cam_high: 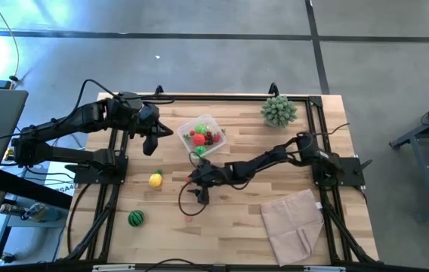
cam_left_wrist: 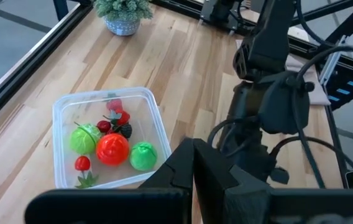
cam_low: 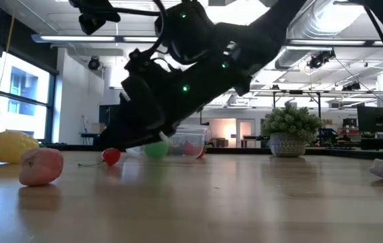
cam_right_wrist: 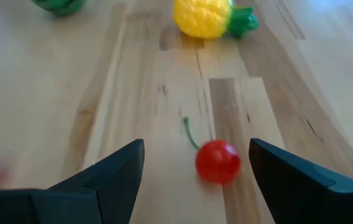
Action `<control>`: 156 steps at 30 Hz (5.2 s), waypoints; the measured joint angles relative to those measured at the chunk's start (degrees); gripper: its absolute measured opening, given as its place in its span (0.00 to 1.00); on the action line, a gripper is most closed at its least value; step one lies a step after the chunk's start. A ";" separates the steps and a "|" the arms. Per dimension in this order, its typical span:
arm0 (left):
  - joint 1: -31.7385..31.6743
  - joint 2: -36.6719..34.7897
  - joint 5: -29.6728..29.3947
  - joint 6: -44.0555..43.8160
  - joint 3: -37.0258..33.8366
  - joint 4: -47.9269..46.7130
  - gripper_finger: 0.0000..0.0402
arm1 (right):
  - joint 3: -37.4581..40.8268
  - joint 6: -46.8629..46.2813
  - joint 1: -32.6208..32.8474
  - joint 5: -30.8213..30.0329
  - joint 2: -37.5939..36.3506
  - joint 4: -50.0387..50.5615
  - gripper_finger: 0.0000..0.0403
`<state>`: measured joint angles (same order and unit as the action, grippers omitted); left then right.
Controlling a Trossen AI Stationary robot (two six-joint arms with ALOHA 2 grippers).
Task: Pick and placing Produce into tupperware
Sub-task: Put the red cherry into the transparent bin
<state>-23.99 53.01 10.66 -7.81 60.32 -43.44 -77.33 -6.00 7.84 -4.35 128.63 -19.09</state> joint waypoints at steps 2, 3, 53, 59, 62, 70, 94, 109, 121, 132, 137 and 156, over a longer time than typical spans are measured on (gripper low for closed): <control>0.00 -0.01 0.00 0.00 0.00 0.01 0.00 | -0.01 0.02 -0.06 -1.06 0.18 0.53 0.69; 0.01 0.00 0.00 0.00 0.01 0.00 0.00 | -0.01 0.00 -0.08 -1.47 0.19 0.65 0.69; 0.01 -0.01 0.00 0.00 0.00 0.02 0.00 | -0.27 -5.77 -1.64 1.15 1.85 0.31 0.32; 0.02 -0.02 0.00 0.00 0.00 0.02 0.00 | -0.24 -5.77 -1.57 2.43 1.43 -1.32 0.27; 0.02 -0.02 0.00 0.00 0.00 0.03 0.00 | -0.16 -5.59 -1.66 2.36 -0.86 -1.47 0.25; 0.02 -0.01 0.00 -0.01 0.00 0.02 0.00 | -0.18 -0.99 -3.38 -0.81 -11.54 4.64 0.24; 0.00 0.00 0.00 0.00 0.00 0.02 0.00 | -0.27 -3.29 -27.12 6.41 -24.43 39.24 0.24; 0.00 0.00 -0.19 0.00 0.00 0.01 0.00 | -0.16 -1.24 -24.16 12.25 -18.93 42.06 0.24; 0.00 0.00 -0.87 0.00 0.00 0.02 0.00 | -0.16 -2.86 -19.97 16.32 -17.89 41.49 0.24; 0.00 -0.02 -0.87 0.00 0.00 0.02 0.00 | -0.16 -4.38 -13.88 18.11 -17.56 40.17 0.24; 0.00 0.00 -0.87 0.00 0.00 0.02 0.00 | -0.18 -6.42 -11.19 17.99 -17.56 40.06 0.24; 0.00 0.00 -0.85 0.00 0.00 0.02 0.00 | -0.18 -9.30 -6.47 13.86 -17.54 39.43 0.24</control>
<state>-23.99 53.01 9.80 -7.81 60.31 -43.42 -77.52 -15.30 1.37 9.51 111.09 20.34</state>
